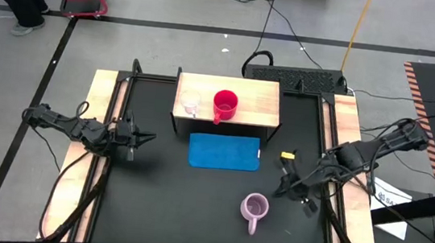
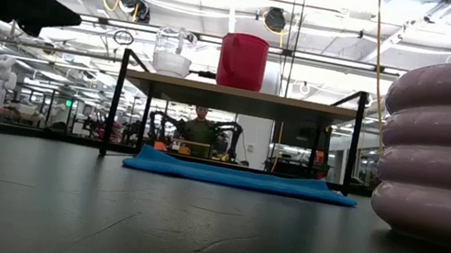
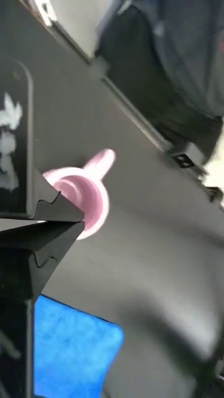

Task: Stack small to large cups/mugs on shelf
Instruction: Put the purple mug on the shelf

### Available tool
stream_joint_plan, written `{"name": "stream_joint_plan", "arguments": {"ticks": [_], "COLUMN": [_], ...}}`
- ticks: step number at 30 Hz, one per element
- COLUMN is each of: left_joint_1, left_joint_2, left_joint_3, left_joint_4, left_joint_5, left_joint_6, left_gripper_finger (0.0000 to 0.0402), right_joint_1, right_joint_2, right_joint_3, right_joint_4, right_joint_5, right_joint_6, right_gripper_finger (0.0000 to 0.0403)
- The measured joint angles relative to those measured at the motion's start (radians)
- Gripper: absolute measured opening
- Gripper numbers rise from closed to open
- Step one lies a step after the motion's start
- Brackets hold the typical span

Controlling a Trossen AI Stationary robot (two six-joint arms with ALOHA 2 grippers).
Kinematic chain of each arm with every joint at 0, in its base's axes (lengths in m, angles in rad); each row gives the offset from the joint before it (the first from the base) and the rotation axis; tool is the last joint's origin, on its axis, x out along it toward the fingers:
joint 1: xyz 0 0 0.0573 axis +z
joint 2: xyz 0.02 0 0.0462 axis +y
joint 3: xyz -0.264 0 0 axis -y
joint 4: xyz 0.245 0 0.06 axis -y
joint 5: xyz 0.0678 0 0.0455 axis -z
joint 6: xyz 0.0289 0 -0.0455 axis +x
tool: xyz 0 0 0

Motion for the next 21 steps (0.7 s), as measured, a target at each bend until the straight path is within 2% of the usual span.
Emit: {"name": "stream_joint_plan", "arguments": {"ticks": [5,12,17,21], "left_joint_1": [0.000,0.000,0.000,0.000], "left_joint_2": [0.000,0.000,0.000,0.000], "left_joint_3": [0.000,0.000,0.000,0.000], "left_joint_4": [0.000,0.000,0.000,0.000], "left_joint_5": [0.000,0.000,0.000,0.000], "left_joint_6": [0.000,0.001,0.001,0.001], "left_gripper_finger": [0.0031,0.0031,0.0031,0.0031], "right_joint_1": [0.045,0.085,0.098,0.098], "right_joint_2": [0.061,0.111,0.155,0.188], "right_joint_3": [0.015,0.016,0.016,0.016], "right_joint_4": [-0.086,-0.019,0.002,0.060], "right_joint_5": [0.003,0.097,0.101,0.092], "right_joint_6": [-0.029,-0.080,-0.151,-0.098], "right_gripper_finger": [0.0000,0.0000,0.0000,0.0000]}}
